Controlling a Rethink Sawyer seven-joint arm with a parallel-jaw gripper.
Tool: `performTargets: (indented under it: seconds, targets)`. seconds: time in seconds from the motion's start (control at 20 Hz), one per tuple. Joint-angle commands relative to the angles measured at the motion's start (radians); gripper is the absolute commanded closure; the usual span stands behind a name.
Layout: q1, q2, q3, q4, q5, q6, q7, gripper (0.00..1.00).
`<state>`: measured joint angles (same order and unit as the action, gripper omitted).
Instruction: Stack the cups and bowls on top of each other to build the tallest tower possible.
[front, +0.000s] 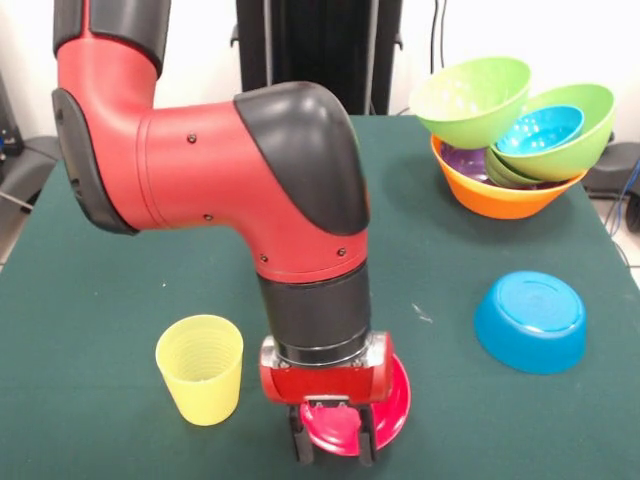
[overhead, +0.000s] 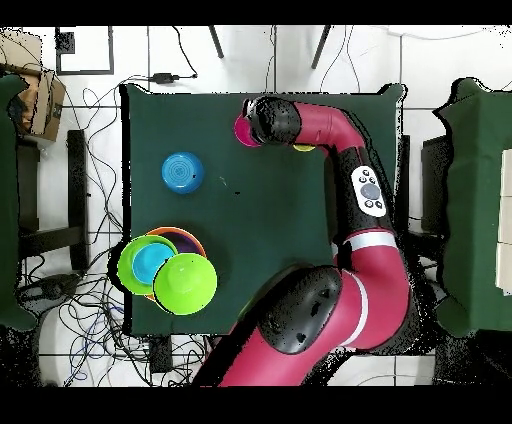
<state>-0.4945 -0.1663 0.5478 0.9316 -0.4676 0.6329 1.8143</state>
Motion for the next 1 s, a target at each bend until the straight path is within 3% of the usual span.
performTargets:
  seconds: [0.05,0.3,0.6,1.0]
  targets:
    - [0.022,-0.006,-0.019,0.107,-0.052,-0.032,-0.095,0.0]
    - [0.026,-0.033,-0.028,0.123,-0.048,-0.017,-0.079,0.0]
    - [0.026,-0.124,-0.035,0.199,-0.031,0.012,-0.052,0.0]
    - [0.033,-0.142,-0.036,0.193,-0.025,0.045,-0.047,0.0]
